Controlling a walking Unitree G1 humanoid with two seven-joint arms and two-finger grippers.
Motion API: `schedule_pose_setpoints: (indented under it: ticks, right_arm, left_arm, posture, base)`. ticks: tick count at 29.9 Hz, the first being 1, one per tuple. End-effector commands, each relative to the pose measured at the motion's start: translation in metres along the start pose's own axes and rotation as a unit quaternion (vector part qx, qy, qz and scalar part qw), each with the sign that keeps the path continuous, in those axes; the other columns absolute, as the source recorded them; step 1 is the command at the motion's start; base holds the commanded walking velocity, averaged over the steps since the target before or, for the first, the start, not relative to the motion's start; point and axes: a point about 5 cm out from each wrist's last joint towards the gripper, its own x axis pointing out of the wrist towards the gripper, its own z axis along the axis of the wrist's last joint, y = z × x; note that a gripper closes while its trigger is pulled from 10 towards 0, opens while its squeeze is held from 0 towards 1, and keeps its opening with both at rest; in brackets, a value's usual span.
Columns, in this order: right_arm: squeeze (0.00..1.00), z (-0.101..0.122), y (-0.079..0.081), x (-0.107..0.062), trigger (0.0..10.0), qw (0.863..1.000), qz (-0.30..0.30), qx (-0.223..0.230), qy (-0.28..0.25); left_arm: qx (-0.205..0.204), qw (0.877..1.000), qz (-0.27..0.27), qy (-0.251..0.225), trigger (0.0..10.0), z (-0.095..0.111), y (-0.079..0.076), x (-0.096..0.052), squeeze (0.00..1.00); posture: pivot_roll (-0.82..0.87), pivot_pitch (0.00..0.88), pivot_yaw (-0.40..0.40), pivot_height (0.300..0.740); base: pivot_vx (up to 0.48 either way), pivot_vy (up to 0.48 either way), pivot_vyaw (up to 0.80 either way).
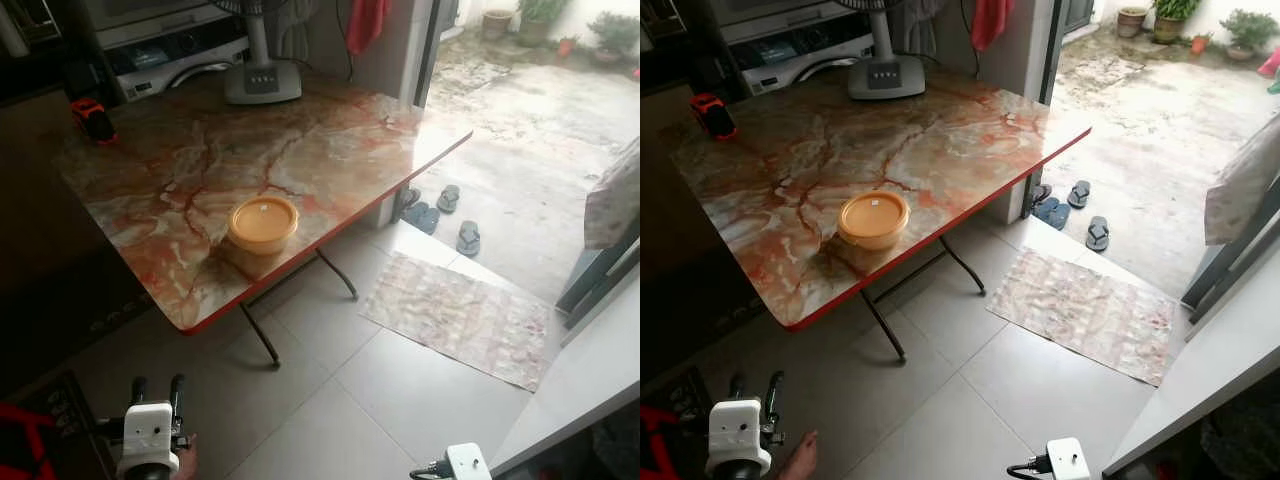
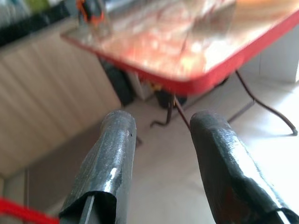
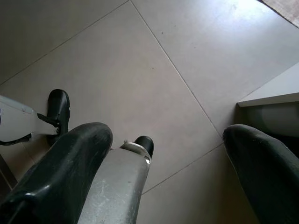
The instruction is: Restocking fridge
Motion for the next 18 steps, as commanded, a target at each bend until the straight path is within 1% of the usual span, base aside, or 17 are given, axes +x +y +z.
schedule_pose_setpoints:
  ticks: [1, 3, 4, 7, 8, 9, 10, 11, 12, 15, 16, 17, 18]
  right_arm:
    - [0.0, -0.001, 0.001, 0.0, 10.0, 1.0, 0.002, -0.003, 0.0]
    - [0.0, -0.001, 0.002, 0.0, 10.0, 1.0, 0.002, -0.004, 0.0]
    - [0.0, -0.001, 0.002, 0.0, 10.0, 1.0, 0.002, -0.005, 0.0]
    - [0.0, -0.002, 0.002, 0.0, 10.0, 1.0, 0.002, -0.006, 0.0]
    - [0.0, -0.002, 0.003, 0.0, 10.0, 1.0, 0.003, -0.006, 0.001]
    - [0.0, -0.002, 0.003, 0.0, 10.0, 1.0, 0.003, -0.006, 0.001]
    - [0.0, -0.002, 0.003, 0.0, 10.0, 1.0, 0.004, -0.007, 0.001]
    - [0.0, -0.002, 0.003, 0.0, 10.0, 1.0, 0.004, -0.007, 0.001]
    - [0.0, -0.001, 0.003, 0.0, 10.0, 1.0, 0.004, -0.009, 0.001]
    - [0.0, 0.0, 0.003, 0.0, 10.0, 1.0, 0.006, -0.01, 0.0]
    - [0.0, 0.001, 0.003, 0.001, 10.0, 1.0, 0.007, -0.013, -0.001]
    - [0.0, 0.001, 0.003, 0.001, 10.0, 1.0, 0.007, -0.013, -0.001]
    - [0.0, 0.001, 0.003, 0.001, 10.0, 1.0, 0.007, -0.015, -0.002]
  left_arm:
    - [0.013, 1.0, -0.008, -0.013, 10.0, 0.007, 0.001, 0.001, 0.0]
    - [0.013, 0.999, -0.019, -0.03, 10.0, 0.016, -0.002, 0.003, 0.0]
    - [0.007, 0.999, -0.021, -0.037, 10.0, 0.021, -0.004, 0.004, 0.0]
    - [-0.002, 0.999, -0.026, -0.048, 10.0, 0.032, -0.006, 0.007, 0.0]
    - [-0.006, 0.997, -0.028, -0.068, 10.0, 0.043, -0.009, 0.015, 0.0]
    - [-0.015, 0.995, -0.032, -0.097, 10.0, 0.059, -0.013, 0.027, 0.0]
    - [-0.022, 0.992, -0.037, -0.115, 10.0, 0.07, -0.018, 0.037, 0.0]
    - [-0.022, 0.992, -0.037, -0.115, 10.0, 0.07, -0.018, 0.037, 0.0]
    - [-0.036, 0.99, -0.037, -0.132, 10.0, 0.081, -0.022, 0.05, 0.0]
    - [-0.053, 0.987, -0.033, -0.151, 10.0, 0.095, -0.025, 0.063, 0.0]
    - [-0.064, 0.985, -0.035, -0.155, 10.0, 0.102, -0.027, 0.069, 0.0]
    - [-0.064, 0.985, -0.035, -0.155, 10.0, 0.102, -0.027, 0.069, 0.0]
    - [-0.086, 0.984, -0.04, -0.152, 10.0, 0.107, -0.03, 0.074, 0.0]
  posture:
    - [-0.03, 0.016, 0.064, 0.74]
    - [-0.03, 0.016, 0.065, 0.74]
    - [-0.03, 0.014, 0.066, 0.74]
    - [-0.03, 0.015, 0.066, 0.74]
    - [-0.03, 0.016, 0.064, 0.74]
    - [-0.02, 0.022, 0.061, 0.74]
    - [-0.02, 0.022, 0.061, 0.74]
    - [-0.02, 0.022, 0.061, 0.74]
    - [-0.01, 0.031, 0.054, 0.74]
    - [-0.02, 0.039, 0.052, 0.74]
    - [-0.03, 0.042, 0.05, 0.74]
    - [-0.03, 0.042, 0.05, 0.74]
    - [-0.03, 0.047, 0.045, 0.74]
  base:
    - [0.0, 0.0, 0.0]
    - [0.0, 0.0, 0.0]
    - [0.0, 0.0, 0.0]
    - [0.0, 0.0, 0.0]
    - [0.0, 0.0, 0.0]
    - [0.0, 0.0, 0.0]
    - [0.0, 0.0, 0.0]
    - [0.0, 0.0, 0.0]
    - [0.0, 0.0, 0.0]
    - [0.0, 0.0, 0.0]
    - [0.0, 0.0, 0.0]
    - [0.0, 0.0, 0.0]
    - [0.0, 0.0, 0.0]
